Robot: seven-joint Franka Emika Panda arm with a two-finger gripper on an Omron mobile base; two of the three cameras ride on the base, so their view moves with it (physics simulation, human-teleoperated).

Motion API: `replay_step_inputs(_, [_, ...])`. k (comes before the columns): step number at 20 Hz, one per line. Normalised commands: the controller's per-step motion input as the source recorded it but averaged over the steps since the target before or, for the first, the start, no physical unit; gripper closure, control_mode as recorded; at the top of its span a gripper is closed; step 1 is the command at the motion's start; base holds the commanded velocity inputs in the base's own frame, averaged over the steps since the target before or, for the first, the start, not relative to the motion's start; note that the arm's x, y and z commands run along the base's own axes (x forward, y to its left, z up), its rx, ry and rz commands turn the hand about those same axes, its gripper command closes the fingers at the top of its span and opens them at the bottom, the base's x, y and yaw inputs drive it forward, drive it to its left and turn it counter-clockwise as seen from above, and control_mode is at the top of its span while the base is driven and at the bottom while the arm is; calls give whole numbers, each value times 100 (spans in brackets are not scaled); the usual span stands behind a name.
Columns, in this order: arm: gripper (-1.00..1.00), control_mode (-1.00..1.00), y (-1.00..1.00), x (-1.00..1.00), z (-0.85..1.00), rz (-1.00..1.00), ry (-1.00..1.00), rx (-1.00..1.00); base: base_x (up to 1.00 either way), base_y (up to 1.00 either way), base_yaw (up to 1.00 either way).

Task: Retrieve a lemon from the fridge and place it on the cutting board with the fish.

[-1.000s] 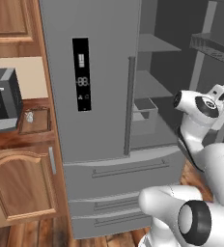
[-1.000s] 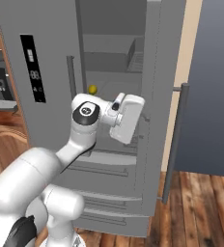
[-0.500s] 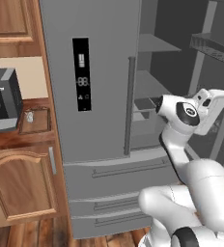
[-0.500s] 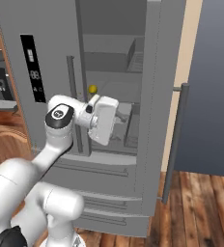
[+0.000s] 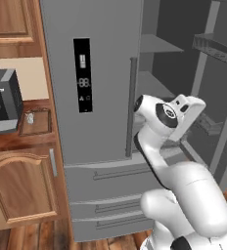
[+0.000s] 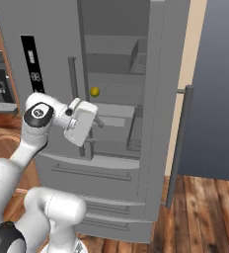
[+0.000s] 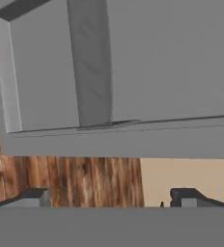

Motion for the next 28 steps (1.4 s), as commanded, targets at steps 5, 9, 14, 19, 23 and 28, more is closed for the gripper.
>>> replay_step_inputs(5, [-100, -100, 30, 69, -21, -16, -22, 91, 0, 0, 0])
replay_step_inputs(9, [-100, -100, 42, 54, -21, -16, -24, 93, 0, 0, 0])
replay_step_inputs(14, [-100, -100, 48, 48, -10, -4, -25, 62, 0, 0, 0])
replay_step_inputs(19, [-100, -100, 51, 11, 19, 9, -37, 6, 0, 0, 0])
replay_step_inputs(23, [-100, -100, 54, 4, 28, 9, -35, -24, 0, 0, 0])
replay_step_inputs(28, [-100, -100, 24, 5, 30, 6, -19, -13, 0, 0, 0])
